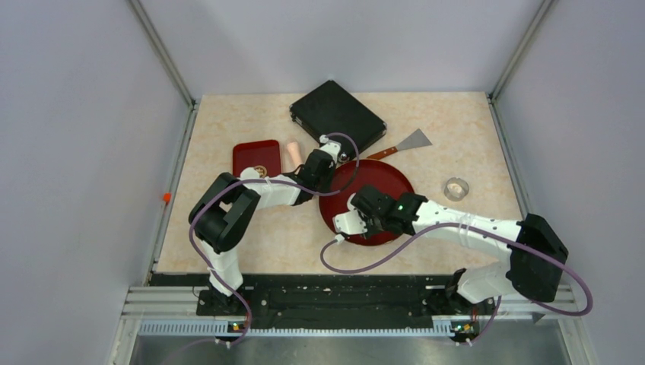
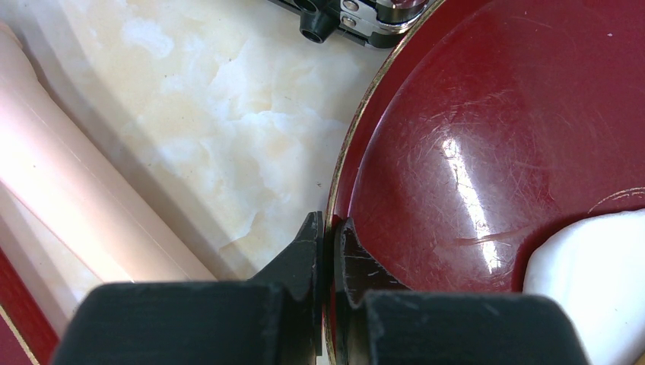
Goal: Roll out the dumpling wrappers from the dough
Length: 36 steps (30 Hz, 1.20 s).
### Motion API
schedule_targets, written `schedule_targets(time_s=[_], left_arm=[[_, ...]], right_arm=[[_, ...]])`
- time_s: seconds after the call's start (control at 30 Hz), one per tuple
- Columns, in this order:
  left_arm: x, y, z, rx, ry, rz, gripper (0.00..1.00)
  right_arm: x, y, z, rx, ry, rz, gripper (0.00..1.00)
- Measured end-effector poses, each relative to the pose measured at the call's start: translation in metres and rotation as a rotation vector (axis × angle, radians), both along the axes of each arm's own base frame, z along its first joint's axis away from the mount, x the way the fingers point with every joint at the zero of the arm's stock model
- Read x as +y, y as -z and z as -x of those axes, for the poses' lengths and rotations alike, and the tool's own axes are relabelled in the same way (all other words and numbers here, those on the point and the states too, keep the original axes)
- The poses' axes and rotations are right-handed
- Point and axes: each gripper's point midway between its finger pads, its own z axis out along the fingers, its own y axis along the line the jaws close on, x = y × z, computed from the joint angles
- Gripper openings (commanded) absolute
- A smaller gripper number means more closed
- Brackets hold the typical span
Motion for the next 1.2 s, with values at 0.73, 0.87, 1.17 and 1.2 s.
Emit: schedule_targets(time_s=[0.73,0.87,1.17,1.2], left_arm=[[0.000,0.000,0.000,0.000,0.000,0.000,0.00],[0.000,0.000,0.000,0.000,-0.001,0.000,0.00],[0.000,0.000,0.000,0.000,-0.001,0.000,0.00],[0.000,0.000,0.000,0.000,-0.001,0.000,0.00]], right_arm=[[-0.001,0.000,0.005,0.020,-0.013,0.009,0.00],[-0.001,-0.001,0.007,0.031,-0.017,0.007,0.00],[-0.010,-0.003,0.024,0.095,-0.035,0.039,0.00],[-0.012,-0.003,0.028,0.108,-0.037,0.047,0.00]])
